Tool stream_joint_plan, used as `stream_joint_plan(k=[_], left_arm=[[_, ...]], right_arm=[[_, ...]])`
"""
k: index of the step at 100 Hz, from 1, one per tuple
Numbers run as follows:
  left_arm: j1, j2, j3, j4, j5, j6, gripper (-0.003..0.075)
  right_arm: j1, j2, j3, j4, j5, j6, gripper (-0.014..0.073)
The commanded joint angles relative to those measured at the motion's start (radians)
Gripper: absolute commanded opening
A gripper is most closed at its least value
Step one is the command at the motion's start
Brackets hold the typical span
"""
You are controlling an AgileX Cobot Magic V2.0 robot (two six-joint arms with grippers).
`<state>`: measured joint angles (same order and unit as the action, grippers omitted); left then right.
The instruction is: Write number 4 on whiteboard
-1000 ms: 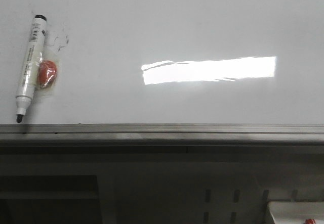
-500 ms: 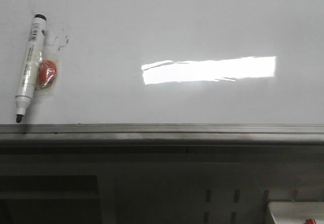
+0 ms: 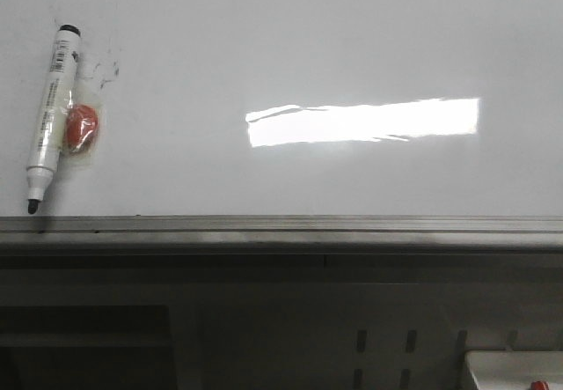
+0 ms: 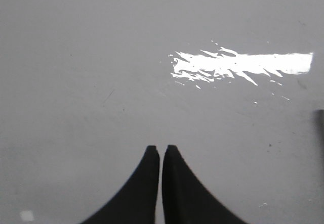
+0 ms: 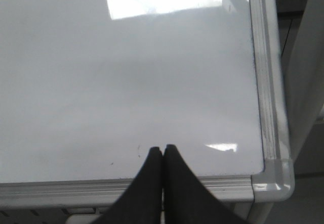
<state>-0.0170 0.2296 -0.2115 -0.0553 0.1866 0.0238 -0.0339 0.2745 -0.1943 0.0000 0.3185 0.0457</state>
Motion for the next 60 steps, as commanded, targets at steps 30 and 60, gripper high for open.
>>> stream_joint_plan(k=[30,60], left_arm=[[-0.033,0.158,-0.004,-0.057,-0.316,0.013,0.0429],[-0.397,0.312,-0.004,-0.028,-0.409,0.013,0.043]], right_arm=[[0.0,0.029,-0.036,0.0,-0.086,-0.003,-0.0064],[0.0,0.029,-0.036,0.0,-0.086,-0.003,-0.0064]])
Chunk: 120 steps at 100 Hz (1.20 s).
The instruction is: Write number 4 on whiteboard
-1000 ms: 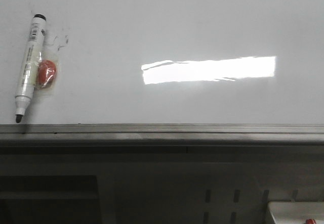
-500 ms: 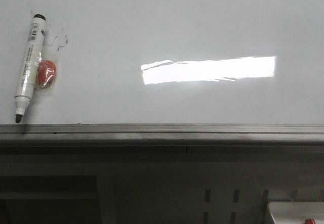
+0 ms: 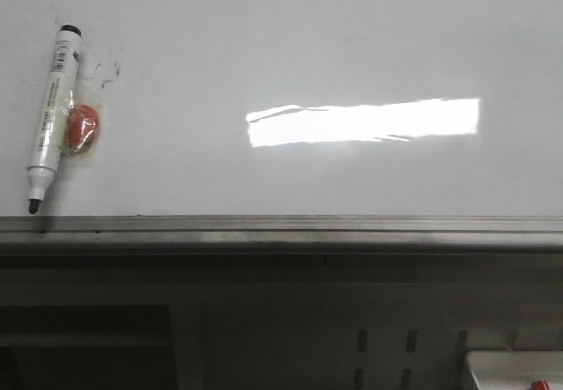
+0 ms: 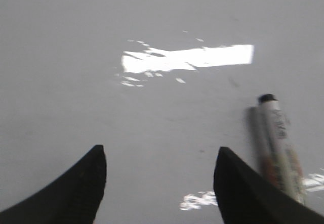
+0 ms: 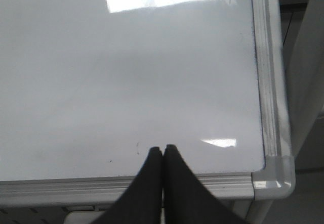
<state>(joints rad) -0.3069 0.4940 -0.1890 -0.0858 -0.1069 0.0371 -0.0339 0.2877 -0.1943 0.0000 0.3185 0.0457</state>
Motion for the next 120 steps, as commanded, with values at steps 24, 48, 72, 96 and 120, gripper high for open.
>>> stream_joint_plan(k=[24,48,72,96,120], left_arm=[[-0.352,0.236,-0.027,-0.059,-0.217,0.0,0.043],[-0.388,0.451,-0.035,-0.115,-0.379,-0.01,0.043],[-0.388,0.623,-0.063,-0.136,-0.428,-0.06,0.0402],[-0.388,0.665,-0.063,-0.143,-0.492,-0.06,-0.002],[-0.388,0.627,-0.063,0.03,-0.494,-0.06,-0.002]], right_arm=[[0.0,0.016,-0.036,0.0,-0.086,-0.003,-0.0064],[0.0,0.016,-0.036,0.0,-0.086,-0.003,-0.0064],[0.0,0.016,-0.036,0.0,-0.086,-0.003,-0.0064],[0.0,0.016,-0.036,0.019,-0.077,-0.003,-0.0064],[0.074,0.016,-0.086,0.101,-0.024,-0.004,-0.0064]])
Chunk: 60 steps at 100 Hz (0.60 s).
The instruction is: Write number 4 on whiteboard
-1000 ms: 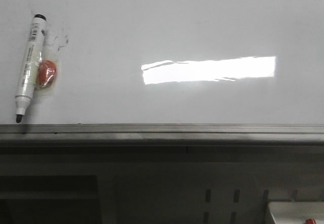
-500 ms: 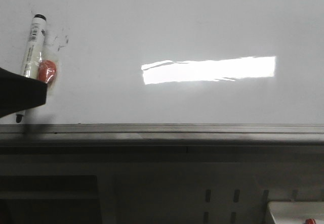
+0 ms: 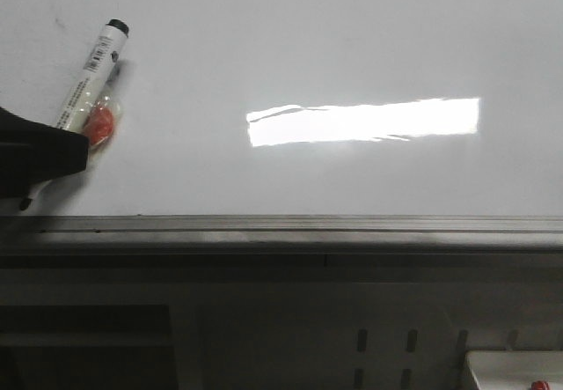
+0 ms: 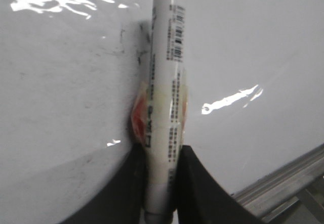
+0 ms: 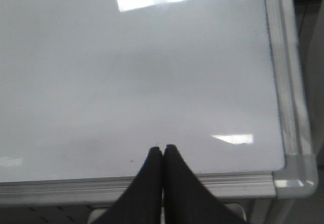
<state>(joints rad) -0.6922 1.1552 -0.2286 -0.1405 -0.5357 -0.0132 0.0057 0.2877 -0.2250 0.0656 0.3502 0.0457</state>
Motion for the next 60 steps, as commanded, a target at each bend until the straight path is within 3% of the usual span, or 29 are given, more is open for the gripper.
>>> stream_joint_plan(k=[1,47,55,60], left_arm=[[-0.003,-0.042,-0.023,0.116,-0.065,-0.009,-0.002],[-0.003,-0.235,-0.023,0.649,-0.056,0.02,-0.002],[-0.003,-0.235,-0.023,0.695,-0.056,0.022,-0.002],[-0.003,-0.235,-0.023,0.71,-0.056,0.022,-0.002]], right_arm=[[0.045,0.016,-0.055,0.037,-0.055,-0.004,-0.0064],[0.567,0.213,-0.202,0.04,-0.095,-0.078,-0.0058],[0.67,0.292,-0.249,0.04,-0.123,-0.132,0.001],[0.74,0.342,-0.281,0.04,-0.138,-0.154,0.0113]])
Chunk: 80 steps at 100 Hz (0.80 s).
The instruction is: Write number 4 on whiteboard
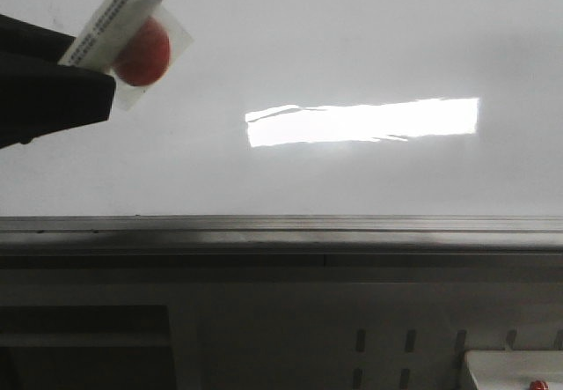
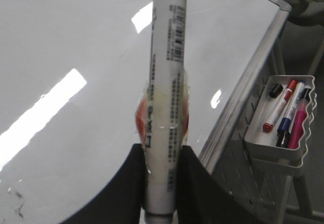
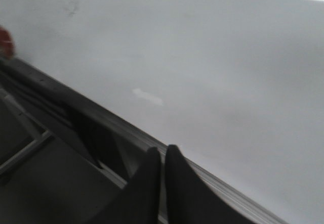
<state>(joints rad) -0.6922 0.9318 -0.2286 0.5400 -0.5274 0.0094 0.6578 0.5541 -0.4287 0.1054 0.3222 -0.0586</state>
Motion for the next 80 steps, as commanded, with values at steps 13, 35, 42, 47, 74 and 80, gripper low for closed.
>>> stream_joint_plan(k=[13,35,42,47,74,80], left_arm=[[-0.003,-0.012,-0.023,0.059,-0.071,-0.001,-0.002],[-0.003,-0.012,-0.023,0.165,-0.093,-0.001,-0.002],[-0.003,-0.012,-0.023,0.167,-0.093,-0.001,-0.002],[-0.003,-0.012,-0.023,0.169,-0.093,-0.001,-0.002],[-0.003,-0.012,-0.023,0.179,-0.094,-0.001,-0.002],[-0.003,-0.012,-0.023,0.181,-0.094,-0.001,-0.002]], right_arm=[[0.262,0.218,-0.176,0.001,-0.13,-0.066,0.0372],[0.38,0.412,-0.31,-0.017,-0.176,-0.088,0.0395],[0.382,0.458,-0.339,-0.017,-0.178,-0.088,0.0395],[0.384,0.485,-0.355,-0.017,-0.178,-0.088,0.0395],[0.416,0.579,-0.396,-0.017,-0.18,-0.088,0.0394],[0.416,0.581,-0.396,-0.017,-0.184,-0.088,0.0363]])
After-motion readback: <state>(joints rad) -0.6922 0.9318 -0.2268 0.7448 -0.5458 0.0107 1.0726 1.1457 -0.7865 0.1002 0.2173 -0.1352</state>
